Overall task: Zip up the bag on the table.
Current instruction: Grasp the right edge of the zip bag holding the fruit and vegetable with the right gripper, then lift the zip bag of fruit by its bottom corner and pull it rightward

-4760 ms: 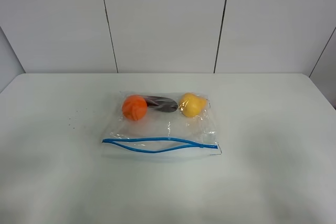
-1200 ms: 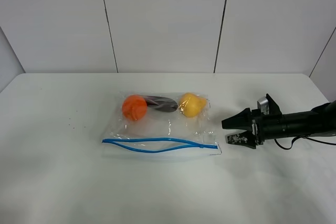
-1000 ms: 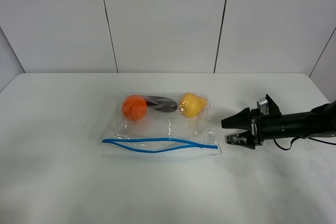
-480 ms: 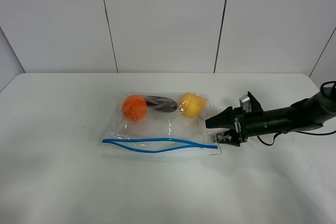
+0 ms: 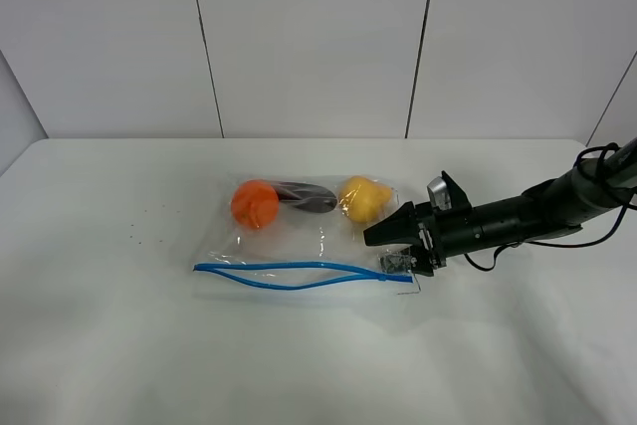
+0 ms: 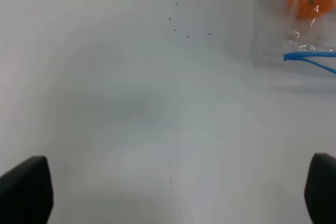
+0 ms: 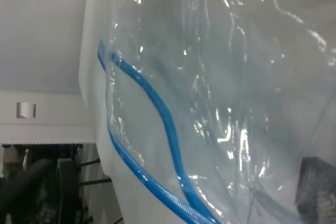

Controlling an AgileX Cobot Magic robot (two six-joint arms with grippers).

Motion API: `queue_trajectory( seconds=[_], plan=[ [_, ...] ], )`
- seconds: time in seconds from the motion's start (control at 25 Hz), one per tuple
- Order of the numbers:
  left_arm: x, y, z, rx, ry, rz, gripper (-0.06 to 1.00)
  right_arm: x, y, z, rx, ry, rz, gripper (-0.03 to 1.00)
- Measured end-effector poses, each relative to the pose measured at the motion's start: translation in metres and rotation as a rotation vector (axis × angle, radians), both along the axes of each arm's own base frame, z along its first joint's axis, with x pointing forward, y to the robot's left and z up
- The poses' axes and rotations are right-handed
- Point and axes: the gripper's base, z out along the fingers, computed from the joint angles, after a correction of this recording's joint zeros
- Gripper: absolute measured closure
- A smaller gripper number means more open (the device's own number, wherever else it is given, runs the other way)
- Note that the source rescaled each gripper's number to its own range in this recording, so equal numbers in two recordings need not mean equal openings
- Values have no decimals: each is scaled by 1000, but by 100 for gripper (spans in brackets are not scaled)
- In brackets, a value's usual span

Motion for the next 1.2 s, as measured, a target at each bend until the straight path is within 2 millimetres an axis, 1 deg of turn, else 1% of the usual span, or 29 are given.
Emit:
queue_trajectory(
  seconds=[0.08, 0.12, 0.24, 0.48, 0.56, 0.64, 0.84, 1.0, 1.2],
  plan=[
    [0, 0, 0, 0, 0, 0, -6, 0, 0, 0, 0, 2, -1, -3],
    [0, 0, 0, 0, 0, 0, -6, 0, 0, 0, 0, 3, -1, -2],
    [0, 0, 0, 0, 0, 0, -6, 0, 0, 0, 0, 3, -1, 12],
    [0, 0, 0, 0, 0, 0, -6, 1, -1, -1, -12, 1, -8, 48],
    [0, 0, 0, 0, 0, 0, -6, 1, -1, -2, -24, -1, -13, 58],
    [0, 0, 0, 0, 0, 0, -6, 1, -1, -2, -27, -1, -15, 66],
    [0, 0, 0, 0, 0, 0, -6, 2, -2, -3, -42, -4, -23, 80],
    [0, 0, 0, 0, 0, 0, -6, 2, -2, -4, -46, -4, -25, 97],
    [0, 0, 0, 1, 0, 0, -6, 3, -3, -5, -61, -15, -28, 97]
  ],
)
